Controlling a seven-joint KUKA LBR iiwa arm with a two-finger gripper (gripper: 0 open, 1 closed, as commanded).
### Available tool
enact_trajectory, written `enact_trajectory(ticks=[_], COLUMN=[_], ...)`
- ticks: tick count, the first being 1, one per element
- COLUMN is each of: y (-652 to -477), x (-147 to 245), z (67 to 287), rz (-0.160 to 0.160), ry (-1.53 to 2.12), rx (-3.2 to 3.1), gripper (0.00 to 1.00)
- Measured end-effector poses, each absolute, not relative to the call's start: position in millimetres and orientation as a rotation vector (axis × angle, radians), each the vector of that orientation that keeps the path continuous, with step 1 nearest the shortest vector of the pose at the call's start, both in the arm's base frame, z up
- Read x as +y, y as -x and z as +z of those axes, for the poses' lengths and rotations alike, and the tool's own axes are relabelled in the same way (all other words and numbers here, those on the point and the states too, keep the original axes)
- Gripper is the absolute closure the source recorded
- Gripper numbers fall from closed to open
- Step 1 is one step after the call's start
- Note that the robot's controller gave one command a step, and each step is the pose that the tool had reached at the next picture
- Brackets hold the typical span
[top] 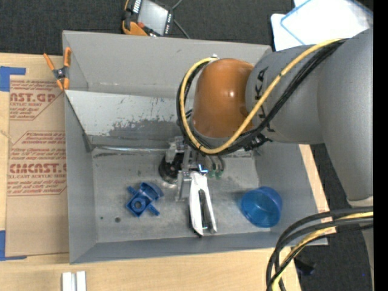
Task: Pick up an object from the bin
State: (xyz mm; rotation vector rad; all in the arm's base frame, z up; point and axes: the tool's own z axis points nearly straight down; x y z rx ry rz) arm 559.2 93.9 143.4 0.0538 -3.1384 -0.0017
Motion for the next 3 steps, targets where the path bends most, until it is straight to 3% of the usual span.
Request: enact_trajectory(ticks=[1,2,3], y=[-580.0,-558.4,-591.1], x=[88.7,94.2,89.7], z=[128.5,220.6,141.8], rz=[-0.009,-0.007,-0.009], ry=[-0.07,-0.042,-0.059], rx=[-3.154,-3.146,-3.152], gripper=[0.0,0.0,0.0])
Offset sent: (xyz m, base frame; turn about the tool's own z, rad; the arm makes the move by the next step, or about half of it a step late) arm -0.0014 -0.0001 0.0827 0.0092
